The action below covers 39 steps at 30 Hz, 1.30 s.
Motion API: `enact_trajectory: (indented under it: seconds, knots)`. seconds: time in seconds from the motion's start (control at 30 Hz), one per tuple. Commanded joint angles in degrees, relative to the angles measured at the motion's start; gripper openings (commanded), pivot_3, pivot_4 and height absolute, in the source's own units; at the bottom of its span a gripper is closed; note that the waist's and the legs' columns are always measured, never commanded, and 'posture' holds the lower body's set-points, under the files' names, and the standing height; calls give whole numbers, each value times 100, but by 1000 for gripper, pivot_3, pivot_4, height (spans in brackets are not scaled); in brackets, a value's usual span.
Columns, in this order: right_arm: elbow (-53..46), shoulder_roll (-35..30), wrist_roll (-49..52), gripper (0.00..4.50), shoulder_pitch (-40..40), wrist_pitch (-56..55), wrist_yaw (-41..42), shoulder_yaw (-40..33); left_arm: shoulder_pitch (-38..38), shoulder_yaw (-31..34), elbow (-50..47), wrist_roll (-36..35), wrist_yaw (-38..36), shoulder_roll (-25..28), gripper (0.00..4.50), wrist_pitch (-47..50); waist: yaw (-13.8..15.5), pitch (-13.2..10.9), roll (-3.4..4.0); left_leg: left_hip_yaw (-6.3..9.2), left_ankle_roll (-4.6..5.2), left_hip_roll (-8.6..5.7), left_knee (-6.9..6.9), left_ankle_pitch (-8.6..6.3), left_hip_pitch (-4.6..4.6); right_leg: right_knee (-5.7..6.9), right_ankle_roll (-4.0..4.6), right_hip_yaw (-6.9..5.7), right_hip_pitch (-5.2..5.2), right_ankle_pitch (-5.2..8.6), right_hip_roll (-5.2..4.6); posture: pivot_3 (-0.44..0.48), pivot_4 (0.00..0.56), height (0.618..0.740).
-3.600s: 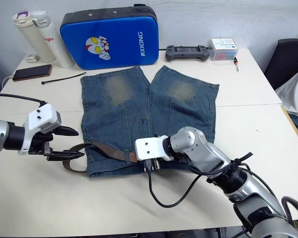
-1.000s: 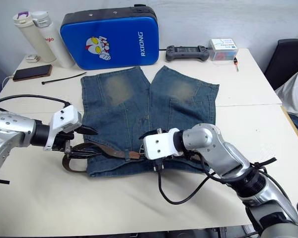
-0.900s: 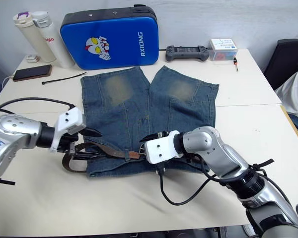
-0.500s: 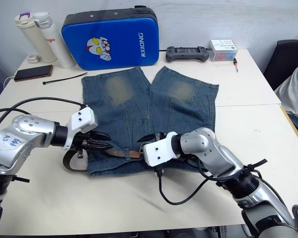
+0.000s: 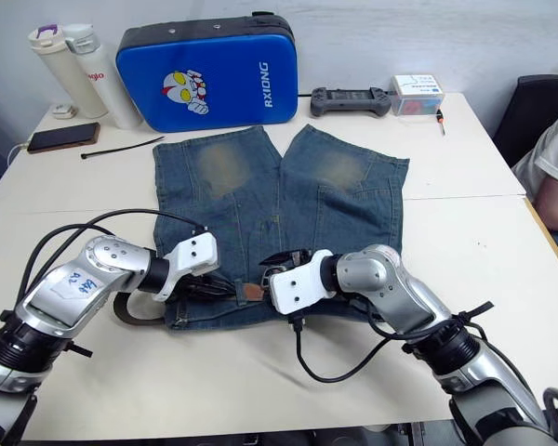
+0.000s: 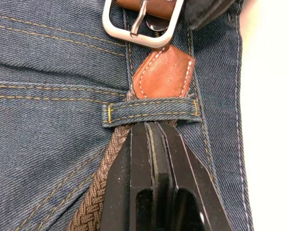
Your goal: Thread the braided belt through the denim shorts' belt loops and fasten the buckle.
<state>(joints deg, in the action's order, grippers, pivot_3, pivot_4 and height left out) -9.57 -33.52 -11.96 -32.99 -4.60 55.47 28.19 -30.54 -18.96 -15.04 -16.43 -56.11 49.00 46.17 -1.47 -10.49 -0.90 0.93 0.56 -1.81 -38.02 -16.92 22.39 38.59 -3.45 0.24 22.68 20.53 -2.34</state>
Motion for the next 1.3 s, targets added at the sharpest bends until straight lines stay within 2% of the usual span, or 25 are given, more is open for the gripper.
enact_trajectory:
  seconds: [0.03,0.5,0.8,1.3]
  knots:
    - [28,54,-101,2900,8,-325,-92,-42,70,202,90,37,61,-15,83,47,0,0,0,0,0,0,-1,0,0,0,0,0,0,0,0,0,150,740]
    - [955,180,-744,2900,-94,-1844,-534,116,239,969,-53,-362,-213,339,83,421,-11,0,0,0,-1,0,-3,1,-2,2,0,1,0,0,0,0,150,740]
    - [1260,400,-882,2900,-162,-2189,-629,133,456,962,-270,-413,-229,444,83,480,-8,0,0,0,-3,0,-3,2,-5,7,0,2,-1,0,1,0,150,740]
    - [1345,670,-1013,2900,-303,-2453,-768,94,320,854,-104,-317,-103,312,83,442,-11,0,0,-1,-4,0,-3,2,-5,9,0,2,-1,0,1,0,150,740]
